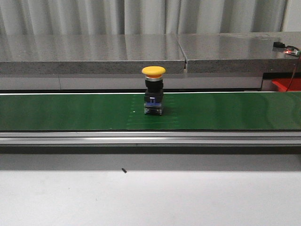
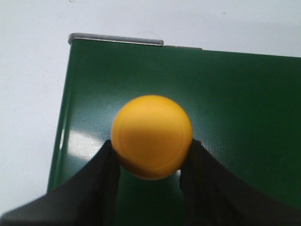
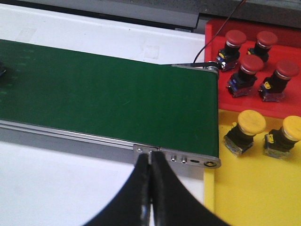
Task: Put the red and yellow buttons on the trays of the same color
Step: 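Set the second yellow button on the belt and open the left gripper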
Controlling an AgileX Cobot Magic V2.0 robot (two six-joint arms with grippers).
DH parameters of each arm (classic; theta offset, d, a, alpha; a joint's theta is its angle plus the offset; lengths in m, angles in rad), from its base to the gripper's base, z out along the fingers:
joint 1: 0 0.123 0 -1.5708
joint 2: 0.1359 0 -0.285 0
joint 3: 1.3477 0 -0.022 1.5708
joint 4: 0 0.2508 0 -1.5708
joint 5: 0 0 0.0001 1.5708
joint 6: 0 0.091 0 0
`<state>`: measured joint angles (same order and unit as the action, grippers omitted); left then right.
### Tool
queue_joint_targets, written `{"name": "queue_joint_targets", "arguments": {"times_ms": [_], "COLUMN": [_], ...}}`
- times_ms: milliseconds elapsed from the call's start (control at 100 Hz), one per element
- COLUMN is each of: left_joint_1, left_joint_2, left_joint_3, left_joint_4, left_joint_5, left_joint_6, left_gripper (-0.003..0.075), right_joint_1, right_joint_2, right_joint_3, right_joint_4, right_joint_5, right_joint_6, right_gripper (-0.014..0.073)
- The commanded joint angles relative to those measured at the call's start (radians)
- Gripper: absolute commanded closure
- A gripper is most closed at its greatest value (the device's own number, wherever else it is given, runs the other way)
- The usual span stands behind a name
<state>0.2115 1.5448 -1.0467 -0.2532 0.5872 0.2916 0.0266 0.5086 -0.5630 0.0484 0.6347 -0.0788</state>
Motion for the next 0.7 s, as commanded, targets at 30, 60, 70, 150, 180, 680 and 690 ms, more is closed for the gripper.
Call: {"name": "queue_joint_targets", "arguments": {"times_ms": [30,60,70,150,180,680,690], "left_joint_1": [-0.007,-0.007,-0.007,-0.007,-0.007,-0.089,-0.09], "left_joint_2": [-0.029,-0.029,-0.029,-0.029,-0.029,-0.052,-0.055], "left_joint_3": [-0.023,-0.023,-0.023,-0.023,-0.025,-0.161,-0.161], "left_joint_4": [-0.009,-0.009,-0.009,-0.009,-0.009,-0.046,-0.046], "left_joint_5": [-0.038,-0.038,-0.038,-0.033,-0.03,0.077,0.077], "left_joint_6": [-0.007,-0.007,-0.007,-0.007,-0.007,-0.005,-0.005], "left_gripper": [0.0666,0.0652,0.0647,0.0539,0.0482,0.0055,0.0055], "right_joint_1": [-0.008,-0.008,-0.008,-0.008,-0.008,-0.008,-0.008], "right_joint_2": [0.002,0.002,0.002,0.002,0.002,0.002,0.002], "right_joint_3": [-0.026,-0.026,-0.026,-0.026,-0.026,-0.026,-0.026], "right_joint_4": [-0.007,-0.007,-0.007,-0.007,-0.007,-0.007,-0.007], "right_joint_5": [-0.063,-0.063,-0.063,-0.063,-0.063,-0.063,-0.063], "right_joint_6": [-0.004,-0.004,-0.004,-0.004,-0.004,-0.004,-0.004], "right_gripper": [0.0662,0.0662,0.0662,0.0662,0.0662,0.0662,0.0662]}}
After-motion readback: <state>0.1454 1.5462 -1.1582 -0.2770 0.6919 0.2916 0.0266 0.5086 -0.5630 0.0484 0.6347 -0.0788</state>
